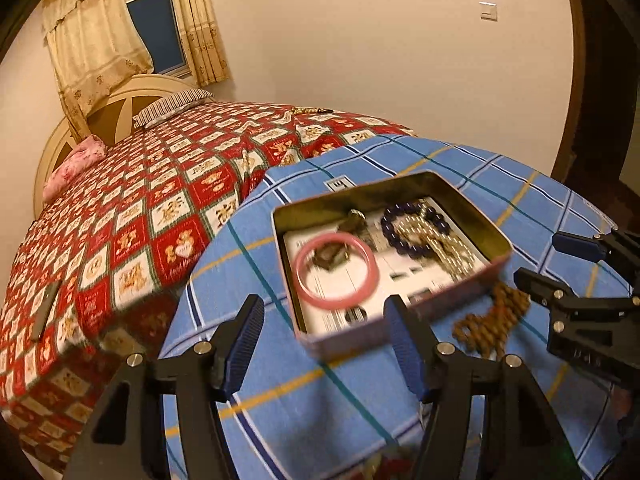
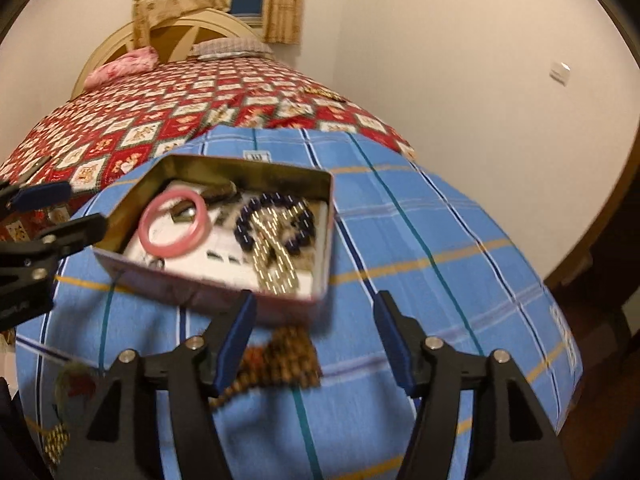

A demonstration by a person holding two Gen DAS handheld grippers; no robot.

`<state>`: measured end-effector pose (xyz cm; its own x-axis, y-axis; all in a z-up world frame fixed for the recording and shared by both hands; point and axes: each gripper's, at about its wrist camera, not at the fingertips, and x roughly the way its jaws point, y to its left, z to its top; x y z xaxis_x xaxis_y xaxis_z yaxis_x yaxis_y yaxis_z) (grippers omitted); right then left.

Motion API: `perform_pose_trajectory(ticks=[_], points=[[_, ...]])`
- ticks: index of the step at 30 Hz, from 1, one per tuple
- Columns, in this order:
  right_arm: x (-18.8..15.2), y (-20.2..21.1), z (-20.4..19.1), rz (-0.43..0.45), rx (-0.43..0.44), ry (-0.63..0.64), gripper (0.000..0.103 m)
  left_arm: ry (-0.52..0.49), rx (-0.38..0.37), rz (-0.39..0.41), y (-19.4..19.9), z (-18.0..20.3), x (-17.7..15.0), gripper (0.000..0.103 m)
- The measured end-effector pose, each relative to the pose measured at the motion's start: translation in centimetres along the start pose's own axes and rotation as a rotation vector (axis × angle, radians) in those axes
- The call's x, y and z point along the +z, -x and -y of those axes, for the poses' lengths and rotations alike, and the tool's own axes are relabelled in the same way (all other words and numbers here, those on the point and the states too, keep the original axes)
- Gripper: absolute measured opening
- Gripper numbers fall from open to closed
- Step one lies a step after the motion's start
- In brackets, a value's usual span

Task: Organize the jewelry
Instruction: 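Lower the bangle into the tin and open the left tool while the right tool releases the pearls inside, then close the left tool on the silver bangle while the right tool grasps the wooden bead strand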

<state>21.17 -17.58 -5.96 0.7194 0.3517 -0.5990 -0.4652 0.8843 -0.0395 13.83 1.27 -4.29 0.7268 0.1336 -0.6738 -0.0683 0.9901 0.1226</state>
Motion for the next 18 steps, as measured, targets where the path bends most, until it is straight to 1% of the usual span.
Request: perform_pose_trajectory(ticks=[3, 5, 11, 15, 17, 18], points=[[-1.2, 0.4, 0.2, -0.018, -0.005, -0.022, 0.063, 0.002, -0.011, -0.005, 0.6, 0.8, -1.3, 0.063], [-1.8, 0.4, 0.0, -0.029, 0.011, -0.039, 0.063, -0.009, -0.010, -0.017, 0.5, 1.4, -2.1, 0.063], [-2.6, -0.5, -1.7, -0.054, 0.042, -0.026, 0.063, -0.016, -0.012, -0.064, -0.7, 2.5, -3.3, 0.063], [-2.9, -1.8, -2.2, -0.075, 0.052, -0.036, 0.063, -0.048, -0.020, -0.105, -2.0, 3.6, -4.2, 0.063], [-3.1, -2.5, -2.0, -0.106, 0.064, -0.053, 0.061, -0.057, -0.030, -0.141, -3.0, 3.9, -4.7, 0.063], [-3.0, -2.5, -1.6, -0.105, 0.071, -0.072, 0.054, -0.050, -0.034, -0.129, -3.0, 3.9, -4.8, 0.063]])
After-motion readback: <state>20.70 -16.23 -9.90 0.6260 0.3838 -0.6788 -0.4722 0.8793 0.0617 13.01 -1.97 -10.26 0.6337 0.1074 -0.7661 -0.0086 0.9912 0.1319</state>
